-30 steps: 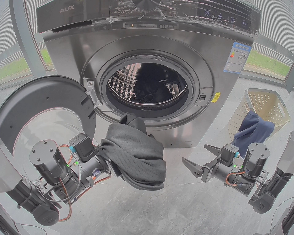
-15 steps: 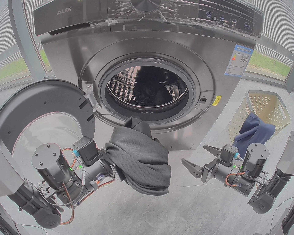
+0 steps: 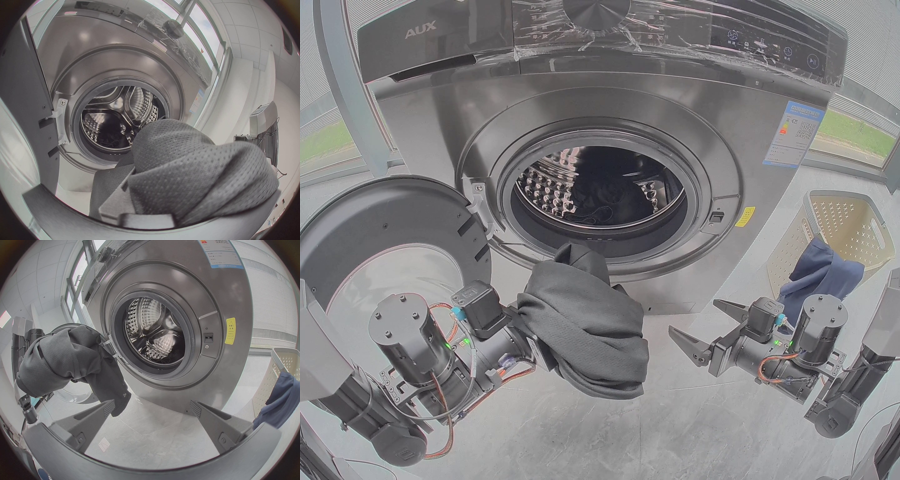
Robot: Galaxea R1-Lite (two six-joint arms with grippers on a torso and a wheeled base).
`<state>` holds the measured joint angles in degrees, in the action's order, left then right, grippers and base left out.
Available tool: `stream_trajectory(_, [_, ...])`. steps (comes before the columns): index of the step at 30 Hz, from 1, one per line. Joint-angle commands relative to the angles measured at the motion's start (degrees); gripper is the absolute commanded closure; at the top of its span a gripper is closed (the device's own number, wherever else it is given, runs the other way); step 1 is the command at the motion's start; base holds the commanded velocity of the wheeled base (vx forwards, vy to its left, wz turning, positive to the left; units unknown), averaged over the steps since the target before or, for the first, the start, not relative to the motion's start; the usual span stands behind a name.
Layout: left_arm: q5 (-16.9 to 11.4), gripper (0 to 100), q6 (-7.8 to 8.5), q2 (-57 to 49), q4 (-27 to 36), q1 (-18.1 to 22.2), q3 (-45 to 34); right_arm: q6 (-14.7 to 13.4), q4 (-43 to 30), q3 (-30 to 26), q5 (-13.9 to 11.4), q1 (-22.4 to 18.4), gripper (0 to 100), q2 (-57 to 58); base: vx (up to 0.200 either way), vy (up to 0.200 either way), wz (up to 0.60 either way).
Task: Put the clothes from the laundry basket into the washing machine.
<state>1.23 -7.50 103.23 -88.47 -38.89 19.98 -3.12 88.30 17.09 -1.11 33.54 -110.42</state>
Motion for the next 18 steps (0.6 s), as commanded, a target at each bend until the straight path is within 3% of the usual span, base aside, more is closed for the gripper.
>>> stream_trajectory(1, [0.1, 100, 0.29, 1.2, 0.0, 0.2, 0.3, 0.0, 0.0, 0.0, 0.0, 0.1, 0, -0.1, 0.200, 0.000, 0.00])
stream_trajectory(11, [0.2, 100, 0.29, 1.8, 0.0, 0.1, 0.4, 0.0, 0.0, -0.5, 0.0, 0.7, 0, -0.1, 0.200, 0.000, 0.00])
stream_trajectory(18, [0.2, 100, 0.29, 1.8, 0.0, 0.0, 0.3, 0.0, 0.0, -0.6, -0.1, 0.7, 0, -0.1, 0.000, 0.000, 0.00])
